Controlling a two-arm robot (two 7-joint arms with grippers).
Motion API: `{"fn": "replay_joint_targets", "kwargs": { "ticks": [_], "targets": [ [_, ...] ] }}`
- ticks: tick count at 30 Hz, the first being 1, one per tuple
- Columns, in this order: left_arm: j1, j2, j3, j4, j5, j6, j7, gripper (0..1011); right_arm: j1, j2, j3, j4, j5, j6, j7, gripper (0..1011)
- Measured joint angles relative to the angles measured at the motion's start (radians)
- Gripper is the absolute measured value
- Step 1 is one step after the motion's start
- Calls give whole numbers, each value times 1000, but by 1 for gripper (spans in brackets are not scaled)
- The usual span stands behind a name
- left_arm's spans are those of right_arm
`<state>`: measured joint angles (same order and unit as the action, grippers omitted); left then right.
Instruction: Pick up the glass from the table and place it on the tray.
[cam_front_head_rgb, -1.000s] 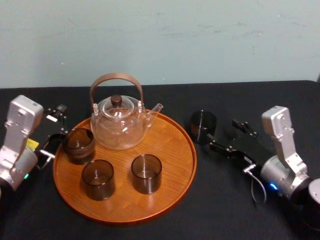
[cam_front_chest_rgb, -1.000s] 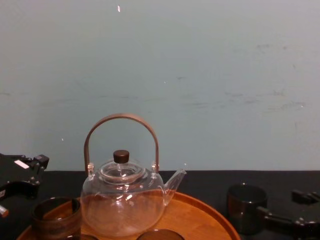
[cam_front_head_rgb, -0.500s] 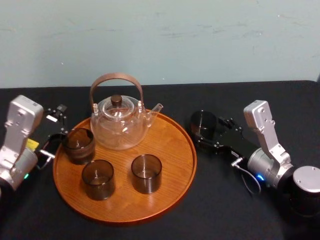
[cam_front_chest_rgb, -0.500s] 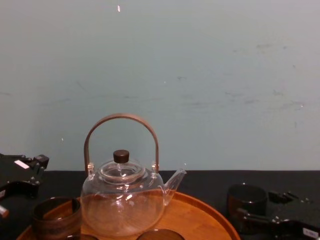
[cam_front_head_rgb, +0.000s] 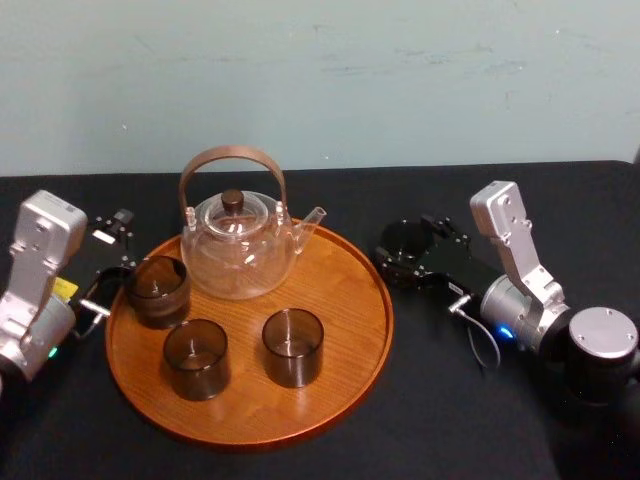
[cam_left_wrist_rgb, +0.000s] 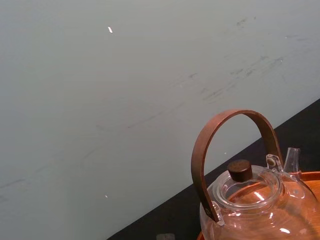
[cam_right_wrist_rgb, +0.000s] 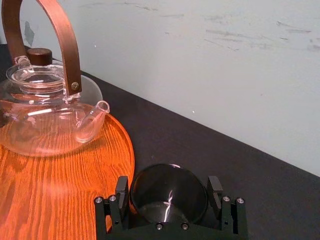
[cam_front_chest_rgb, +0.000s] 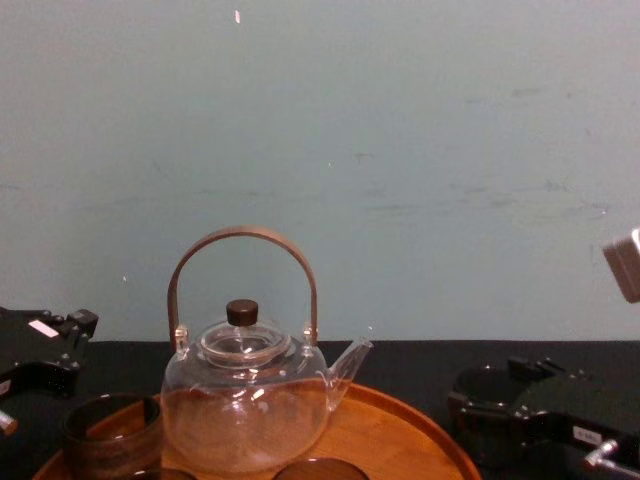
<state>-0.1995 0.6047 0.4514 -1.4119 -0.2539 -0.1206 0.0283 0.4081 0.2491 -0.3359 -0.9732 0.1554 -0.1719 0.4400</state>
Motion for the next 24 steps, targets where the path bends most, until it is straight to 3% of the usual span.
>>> {"fn": "replay_joint_targets", "kwargs": {
  "ticks": [7,14,19,24],
  "targets": [
    [0,0,0,0,0,0,0,0,35,-16,-10,46,-9,-6,1,1002],
    [0,0,0,0,0,0,0,0,32,-14,-9,42,-9,-5,0,1002],
    [0,0,0,0,0,0,0,0,30,-14,-9,39,-8,-5,0,920],
    [0,0,0,0,0,0,0,0,28,-13,-8,37,-8,-5,0,904]
  ]
}}
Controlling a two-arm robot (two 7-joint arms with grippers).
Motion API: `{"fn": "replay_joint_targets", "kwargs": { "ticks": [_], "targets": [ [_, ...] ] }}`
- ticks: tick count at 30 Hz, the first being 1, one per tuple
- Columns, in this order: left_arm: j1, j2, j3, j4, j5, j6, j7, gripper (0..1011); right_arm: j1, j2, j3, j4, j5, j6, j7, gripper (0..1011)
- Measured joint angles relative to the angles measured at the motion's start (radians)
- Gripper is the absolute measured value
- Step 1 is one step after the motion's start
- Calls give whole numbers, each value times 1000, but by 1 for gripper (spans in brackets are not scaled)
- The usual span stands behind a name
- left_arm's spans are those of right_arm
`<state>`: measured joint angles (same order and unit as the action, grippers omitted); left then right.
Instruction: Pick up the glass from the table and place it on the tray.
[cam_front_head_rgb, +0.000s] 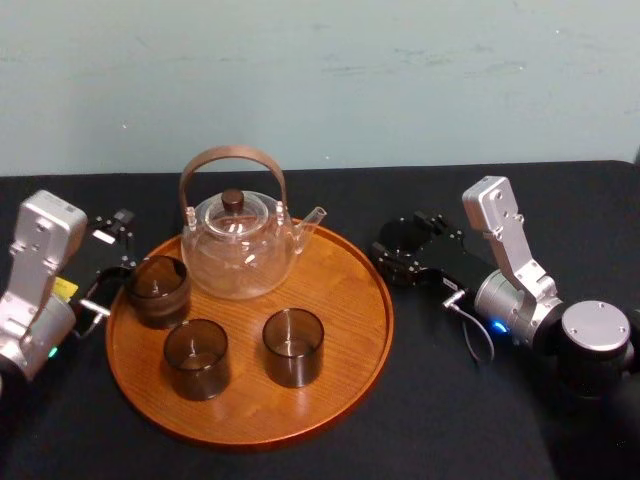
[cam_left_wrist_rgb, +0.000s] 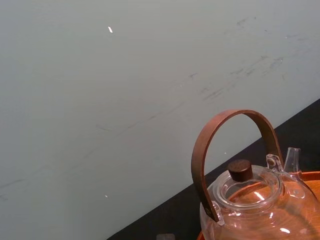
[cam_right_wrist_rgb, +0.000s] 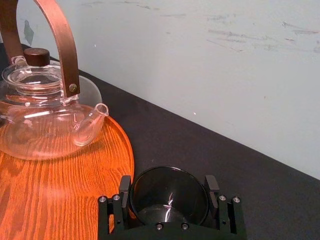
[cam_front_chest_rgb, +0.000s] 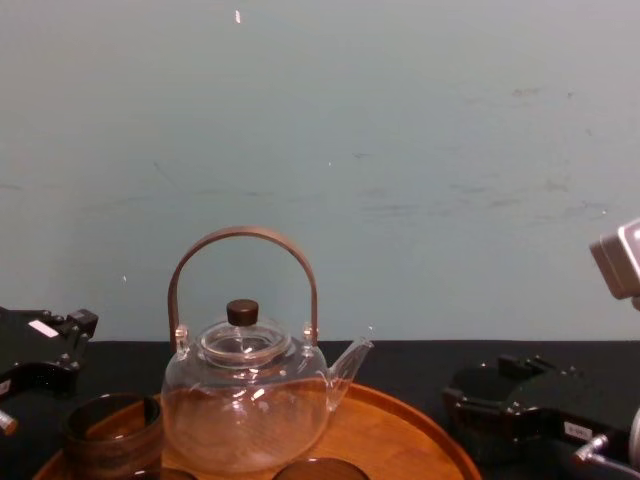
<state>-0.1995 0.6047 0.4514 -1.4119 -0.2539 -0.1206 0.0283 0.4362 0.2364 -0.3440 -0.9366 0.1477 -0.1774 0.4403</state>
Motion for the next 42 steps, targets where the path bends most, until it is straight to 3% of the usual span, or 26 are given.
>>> {"fn": "replay_joint_targets", "kwargs": {
  "ticks": [42],
  "targets": [
    [0,0,0,0,0,0,0,0,-3,2,1,-3,2,0,0,904]
  ]
}}
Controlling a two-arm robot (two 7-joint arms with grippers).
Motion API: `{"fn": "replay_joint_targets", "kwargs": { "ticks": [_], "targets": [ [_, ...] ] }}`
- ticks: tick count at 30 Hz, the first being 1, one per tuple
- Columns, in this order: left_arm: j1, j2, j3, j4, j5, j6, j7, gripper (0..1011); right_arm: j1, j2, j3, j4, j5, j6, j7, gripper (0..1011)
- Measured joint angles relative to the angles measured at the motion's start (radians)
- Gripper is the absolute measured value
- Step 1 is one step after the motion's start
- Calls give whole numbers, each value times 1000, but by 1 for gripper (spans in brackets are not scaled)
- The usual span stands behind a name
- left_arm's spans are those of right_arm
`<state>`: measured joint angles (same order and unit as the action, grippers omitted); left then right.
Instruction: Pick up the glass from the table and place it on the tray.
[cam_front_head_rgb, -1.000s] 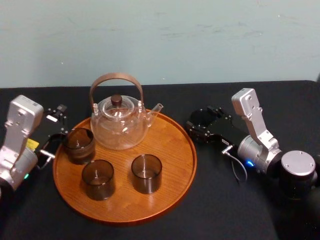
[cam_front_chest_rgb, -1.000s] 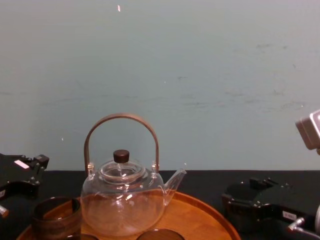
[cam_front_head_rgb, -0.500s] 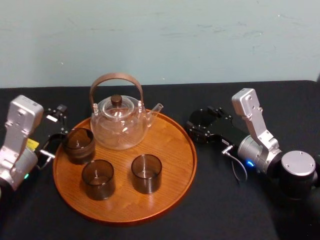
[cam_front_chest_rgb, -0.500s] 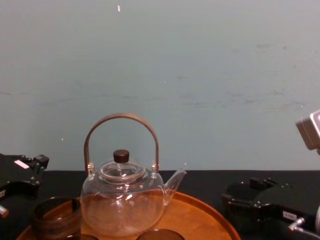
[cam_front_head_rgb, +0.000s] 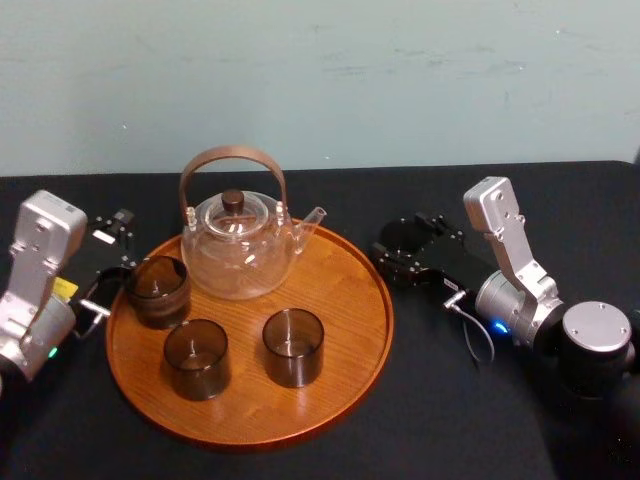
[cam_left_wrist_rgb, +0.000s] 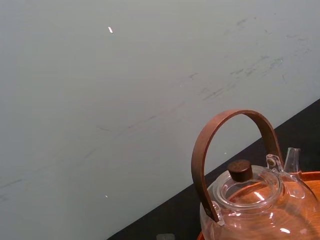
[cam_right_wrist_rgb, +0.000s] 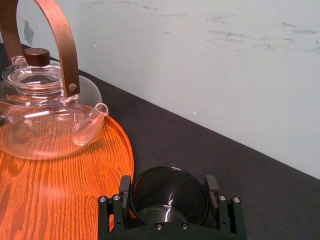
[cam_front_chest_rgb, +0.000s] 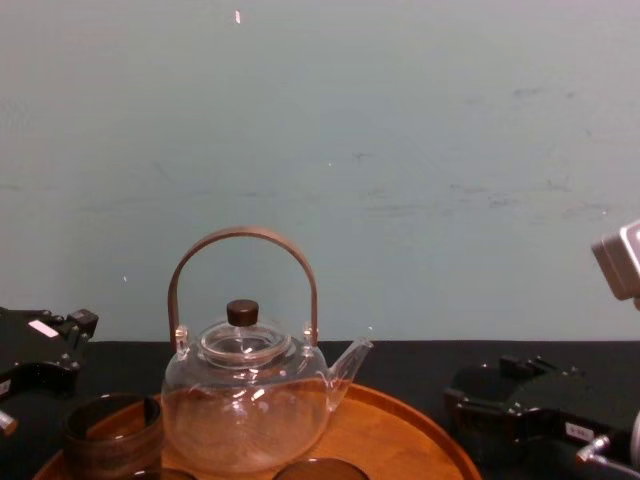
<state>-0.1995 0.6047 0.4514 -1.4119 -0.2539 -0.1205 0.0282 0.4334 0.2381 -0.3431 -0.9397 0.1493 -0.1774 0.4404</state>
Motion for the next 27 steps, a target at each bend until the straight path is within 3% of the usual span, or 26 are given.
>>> {"fn": "replay_joint_targets", "kwargs": {
  "ticks": [27],
  "targets": [
    [0,0,0,0,0,0,0,0,0,0,0,0,0,0,0,904]
  ]
}}
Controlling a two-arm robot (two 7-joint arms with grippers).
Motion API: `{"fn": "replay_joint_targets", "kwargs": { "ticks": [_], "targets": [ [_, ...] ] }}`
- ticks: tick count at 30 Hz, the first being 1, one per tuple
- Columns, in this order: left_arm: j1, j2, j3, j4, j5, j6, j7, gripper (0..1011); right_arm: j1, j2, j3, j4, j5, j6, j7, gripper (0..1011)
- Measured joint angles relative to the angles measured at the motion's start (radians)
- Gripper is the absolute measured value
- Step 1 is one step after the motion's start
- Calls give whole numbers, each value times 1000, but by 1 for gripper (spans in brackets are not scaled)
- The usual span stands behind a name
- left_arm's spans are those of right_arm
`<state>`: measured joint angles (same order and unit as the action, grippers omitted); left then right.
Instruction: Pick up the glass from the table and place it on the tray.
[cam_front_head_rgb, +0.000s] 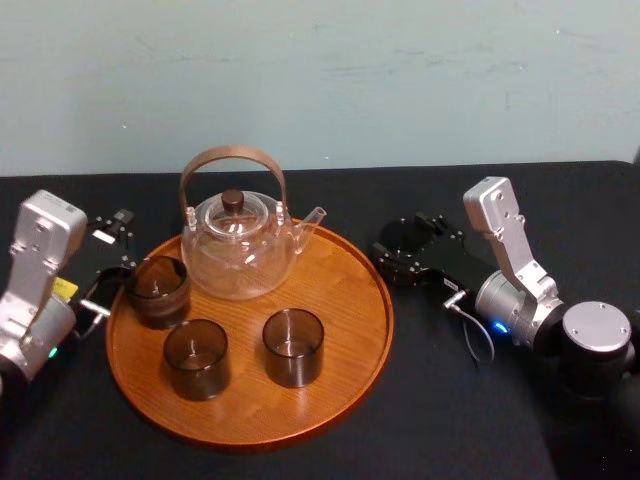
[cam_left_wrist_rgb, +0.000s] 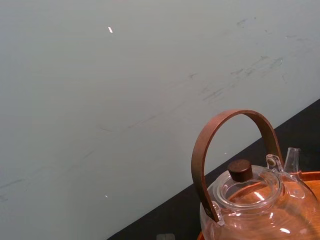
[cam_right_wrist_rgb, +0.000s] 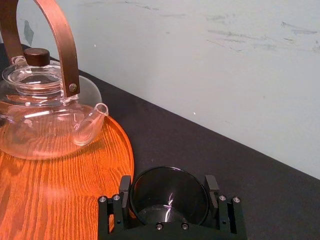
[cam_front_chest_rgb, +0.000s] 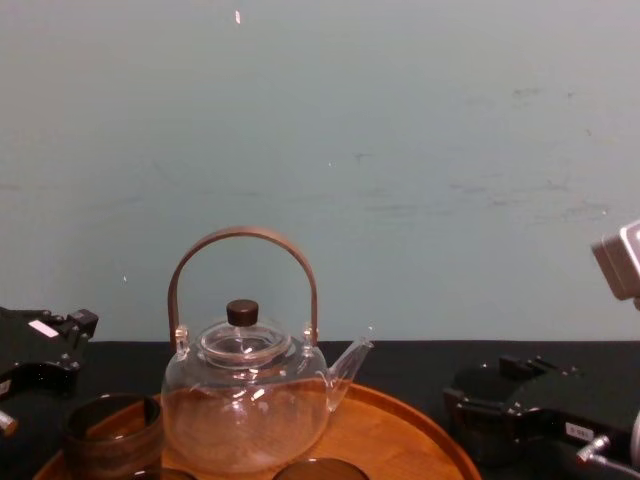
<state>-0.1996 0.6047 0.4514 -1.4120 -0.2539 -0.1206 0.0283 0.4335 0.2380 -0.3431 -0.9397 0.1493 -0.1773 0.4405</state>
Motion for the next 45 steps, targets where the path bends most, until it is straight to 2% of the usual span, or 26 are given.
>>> {"fn": "replay_joint_targets", "kwargs": {
  "ticks": [45],
  "targets": [
    [0,0,0,0,0,0,0,0,0,0,0,0,0,0,0,904]
  ]
}}
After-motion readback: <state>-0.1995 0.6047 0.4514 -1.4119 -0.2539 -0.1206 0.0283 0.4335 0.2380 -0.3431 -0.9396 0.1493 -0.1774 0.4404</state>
